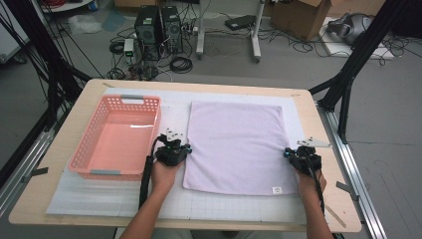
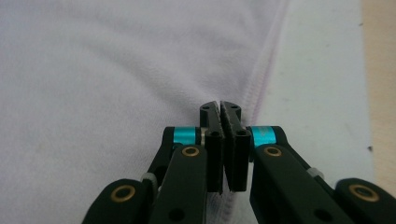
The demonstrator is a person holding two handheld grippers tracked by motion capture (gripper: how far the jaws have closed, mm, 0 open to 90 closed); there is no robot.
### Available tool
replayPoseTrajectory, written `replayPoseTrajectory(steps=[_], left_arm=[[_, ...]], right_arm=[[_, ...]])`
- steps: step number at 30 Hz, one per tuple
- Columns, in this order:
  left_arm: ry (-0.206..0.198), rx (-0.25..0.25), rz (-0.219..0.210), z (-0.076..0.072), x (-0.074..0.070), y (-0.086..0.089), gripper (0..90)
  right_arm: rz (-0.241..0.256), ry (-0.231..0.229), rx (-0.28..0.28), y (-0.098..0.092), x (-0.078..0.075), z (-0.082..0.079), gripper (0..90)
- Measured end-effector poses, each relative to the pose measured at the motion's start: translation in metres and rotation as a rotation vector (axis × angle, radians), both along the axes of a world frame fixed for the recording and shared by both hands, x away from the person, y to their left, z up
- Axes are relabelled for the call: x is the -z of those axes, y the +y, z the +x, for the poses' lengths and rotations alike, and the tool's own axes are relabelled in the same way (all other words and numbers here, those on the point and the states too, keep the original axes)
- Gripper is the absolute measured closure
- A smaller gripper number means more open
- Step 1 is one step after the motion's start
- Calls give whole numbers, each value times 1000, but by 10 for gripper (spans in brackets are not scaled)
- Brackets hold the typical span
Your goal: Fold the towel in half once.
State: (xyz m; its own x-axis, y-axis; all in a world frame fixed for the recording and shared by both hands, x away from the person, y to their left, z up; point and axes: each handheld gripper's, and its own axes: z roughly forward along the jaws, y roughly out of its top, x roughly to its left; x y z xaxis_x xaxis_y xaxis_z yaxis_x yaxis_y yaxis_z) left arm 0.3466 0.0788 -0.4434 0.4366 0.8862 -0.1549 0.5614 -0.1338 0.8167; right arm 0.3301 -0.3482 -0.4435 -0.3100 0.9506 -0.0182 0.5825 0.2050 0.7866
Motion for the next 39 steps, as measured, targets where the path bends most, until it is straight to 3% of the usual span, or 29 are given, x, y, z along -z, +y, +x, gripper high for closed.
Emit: replayPoseTrajectory(steps=[3, 7, 9, 12, 13, 16, 20, 24, 28, 32, 33, 37, 39], left_arm=[[-3, -26, -7, 0, -3, 0, 870], [-9, -56, 5, -1, -3, -2, 866], [8, -52, 19, 0, -1, -4, 854], [84, -47, 22, -1, 1, -2, 619], [69, -38, 30, -6, 1, -1, 587], [65, 3, 13, -23, 2, 3, 552], [69, 69, -17, -46, 6, 8, 520], [80, 111, -21, -59, 6, 11, 508], [78, 150, -49, -70, 8, 14, 480], [56, 175, -31, -77, 9, 12, 472], [54, 182, -21, -78, 9, 12, 462], [33, 187, 29, -81, 9, 5, 454], [25, 162, 62, -82, 8, 4, 557]], right_arm=[[10, -32, 13, -2, -2, 1, 884], [5, -43, 36, -2, -2, 2, 884], [-1, -31, 40, -1, 0, 4, 878], [1, -14, 52, -2, 2, 2, 751], [29, -12, 48, -6, 0, -1, 722], [92, -32, 28, -15, -7, -16, 694], [80, -25, -12, -23, -5, -41, 675], [61, 1, -47, -29, -2, -67, 661], [95, 27, -68, -31, -3, -89, 632], [98, 72, -74, -26, 6, -102, 538], [103, 60, -68, -24, 8, -105, 533], [81, 58, -47, -17, 8, -108, 634], [99, 75, -58, -15, 7, -109, 775]])
